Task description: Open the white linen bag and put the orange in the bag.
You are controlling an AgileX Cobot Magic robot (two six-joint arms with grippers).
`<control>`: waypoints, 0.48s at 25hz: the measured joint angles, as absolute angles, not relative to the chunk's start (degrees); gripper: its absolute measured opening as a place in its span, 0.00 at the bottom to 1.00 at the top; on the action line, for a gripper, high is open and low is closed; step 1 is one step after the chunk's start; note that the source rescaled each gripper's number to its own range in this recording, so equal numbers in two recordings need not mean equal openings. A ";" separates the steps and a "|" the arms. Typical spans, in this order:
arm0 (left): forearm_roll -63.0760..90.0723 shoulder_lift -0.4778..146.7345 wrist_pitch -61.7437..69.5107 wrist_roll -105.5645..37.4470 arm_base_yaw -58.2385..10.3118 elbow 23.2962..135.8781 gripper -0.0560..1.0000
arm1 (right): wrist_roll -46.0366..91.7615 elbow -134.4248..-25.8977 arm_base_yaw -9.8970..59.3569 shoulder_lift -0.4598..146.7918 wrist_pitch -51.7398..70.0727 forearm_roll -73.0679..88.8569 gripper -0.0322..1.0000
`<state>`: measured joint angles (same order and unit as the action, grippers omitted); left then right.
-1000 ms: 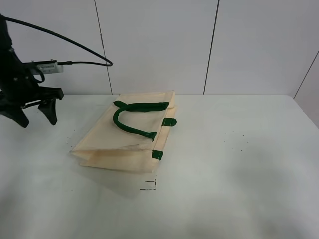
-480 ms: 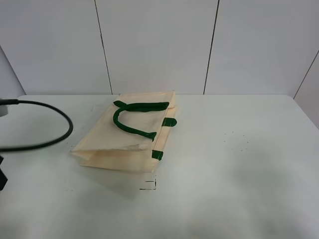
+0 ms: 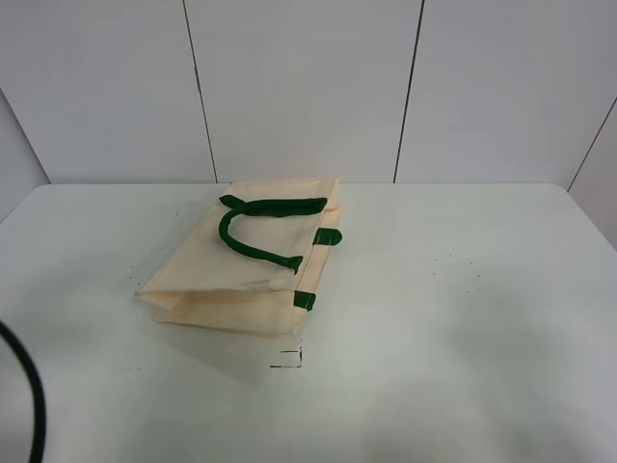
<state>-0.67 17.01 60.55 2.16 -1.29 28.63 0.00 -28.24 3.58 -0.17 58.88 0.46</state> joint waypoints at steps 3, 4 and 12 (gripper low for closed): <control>-0.67 10.04 60.53 2.16 -1.29 28.36 0.91 | 0.00 -28.24 3.58 -0.17 58.88 0.46 1.00; -0.67 7.98 60.59 2.16 -1.29 28.35 0.91 | 0.00 -28.24 3.58 -0.17 58.88 0.46 1.00; -0.67 -0.26 60.64 2.16 -1.29 28.35 0.91 | 0.00 -28.24 3.58 -0.17 58.88 0.46 1.00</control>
